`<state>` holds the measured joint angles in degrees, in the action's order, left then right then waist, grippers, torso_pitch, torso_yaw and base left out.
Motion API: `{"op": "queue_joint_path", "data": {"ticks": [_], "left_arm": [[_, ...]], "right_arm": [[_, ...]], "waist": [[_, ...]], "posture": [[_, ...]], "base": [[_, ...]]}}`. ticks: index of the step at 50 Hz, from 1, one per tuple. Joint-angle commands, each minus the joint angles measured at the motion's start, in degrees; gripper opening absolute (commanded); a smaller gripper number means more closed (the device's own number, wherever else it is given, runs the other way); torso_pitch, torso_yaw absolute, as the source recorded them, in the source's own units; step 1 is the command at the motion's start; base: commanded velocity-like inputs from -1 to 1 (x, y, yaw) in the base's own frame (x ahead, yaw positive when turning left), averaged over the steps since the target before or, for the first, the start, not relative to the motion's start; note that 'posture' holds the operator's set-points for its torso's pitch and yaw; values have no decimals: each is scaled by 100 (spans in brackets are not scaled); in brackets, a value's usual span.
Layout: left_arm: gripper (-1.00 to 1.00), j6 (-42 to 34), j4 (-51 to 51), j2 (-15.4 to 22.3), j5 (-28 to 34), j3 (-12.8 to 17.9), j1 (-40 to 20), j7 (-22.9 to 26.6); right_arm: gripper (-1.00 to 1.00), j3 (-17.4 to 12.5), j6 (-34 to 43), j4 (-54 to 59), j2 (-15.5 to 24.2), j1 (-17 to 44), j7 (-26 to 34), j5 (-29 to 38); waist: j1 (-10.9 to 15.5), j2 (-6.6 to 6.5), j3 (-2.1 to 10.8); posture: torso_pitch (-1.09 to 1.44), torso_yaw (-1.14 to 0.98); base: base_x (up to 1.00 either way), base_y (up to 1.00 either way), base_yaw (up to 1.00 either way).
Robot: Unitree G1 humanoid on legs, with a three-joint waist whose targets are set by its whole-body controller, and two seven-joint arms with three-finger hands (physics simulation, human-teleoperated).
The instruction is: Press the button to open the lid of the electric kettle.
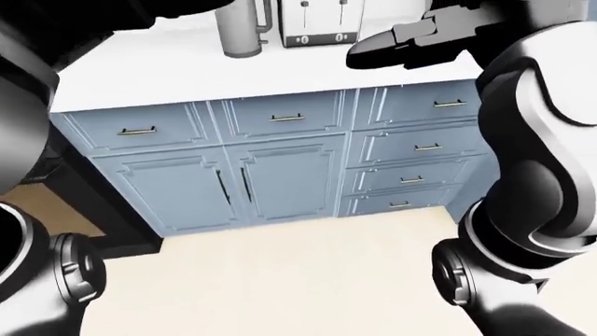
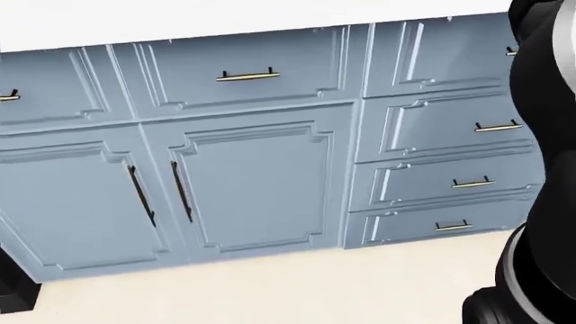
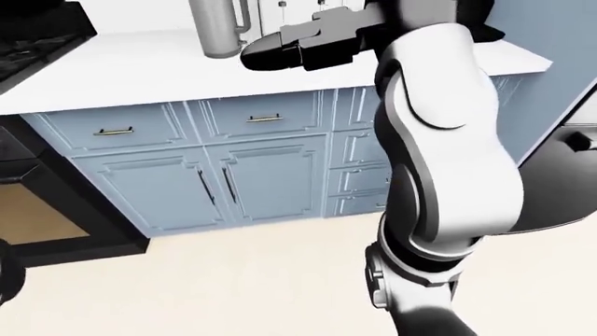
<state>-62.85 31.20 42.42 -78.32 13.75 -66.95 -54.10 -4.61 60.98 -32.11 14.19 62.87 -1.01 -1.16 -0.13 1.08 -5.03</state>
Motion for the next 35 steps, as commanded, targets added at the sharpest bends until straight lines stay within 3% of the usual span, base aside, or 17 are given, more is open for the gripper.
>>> {"op": "queue_joint_path", "data": {"ticks": [1,2,3,7,10,14,16,17,18,21,25,27,28,29,30,32,35], "left_arm": [[100,168,25,33,20,55,-149,38],[100,163,32,43,-7,64,-162,17],[100,157,43,52,-48,67,-179,-9],[100,183,67,98,-145,57,-212,-58],[100,204,58,119,-160,61,-194,-44],[100,215,58,155,-238,64,-218,-91],[100,233,53,166,-263,61,-208,-109],[100,231,55,184,-303,70,-217,-138],[100,243,51,200,-326,80,-215,-147],[100,278,36,241,-321,79,-165,-100],[100,301,25,275,-309,67,-158,-70],[100,302,30,265,-290,55,-146,-64],[100,296,36,265,-304,59,-151,-78],[100,287,41,269,-337,57,-185,-113],[100,293,41,255,-316,35,-188,-104],[100,300,36,230,-251,23,-160,-52],[100,269,37,226,-306,44,-206,-107]], "right_arm": [[100,-124,-208,-82,72,150,-41,76],[100,-112,-203,-90,82,142,-32,80],[100,-101,-179,-106,69,155,-39,83],[100,-71,-213,-81,50,138,-28,109],[100,-69,-184,-104,49,148,-14,128],[100,-84,-167,-111,56,161,3,140],[100,-66,-184,-118,34,118,7,146],[100,-77,-174,-115,26,117,7,147],[100,-76,-140,-131,36,135,10,154],[100,-59,-190,-92,-1,69,-2,175],[100,-65,-139,-110,35,139,32,209],[100,-73,-131,-136,33,132,29,218],[100,-67,-132,-143,31,129,33,221],[100,-70,-144,-140,23,126,35,222],[100,-72,-167,-122,13,114,33,223],[100,-66,-167,-125,12,110,41,227],[100,-68,-177,-125,17,97,44,233]], "waist": [[-8,49,80],[5,229,144],[-38,83,96],[17,63,229],[-25,-66,166],[-119,-441,214],[-136,-877,340],[-87,-603,189],[-131,-714,112],[-53,-532,138],[52,-251,65],[110,-29,101],[73,202,223],[54,-6,108],[96,66,142],[45,72,246],[15,31,202]], "posture": [[0,0],[0,0],[0,0],[0,0],[0,0],[0,0],[0,0],[0,0],[0,0],[0,0],[0,0],[0,0],[0,0],[0,0],[0,0],[0,0],[0,0]], "base": [[35,33,0],[37,34,0],[38,35,0],[39,35,0],[38,35,0],[39,35,0],[39,36,0],[39,37,0],[39,38,0],[39,42,0],[39,49,0],[40,54,0],[39,55,0],[39,55,0],[39,54,0],[40,55,0],[40,53,0]]}}
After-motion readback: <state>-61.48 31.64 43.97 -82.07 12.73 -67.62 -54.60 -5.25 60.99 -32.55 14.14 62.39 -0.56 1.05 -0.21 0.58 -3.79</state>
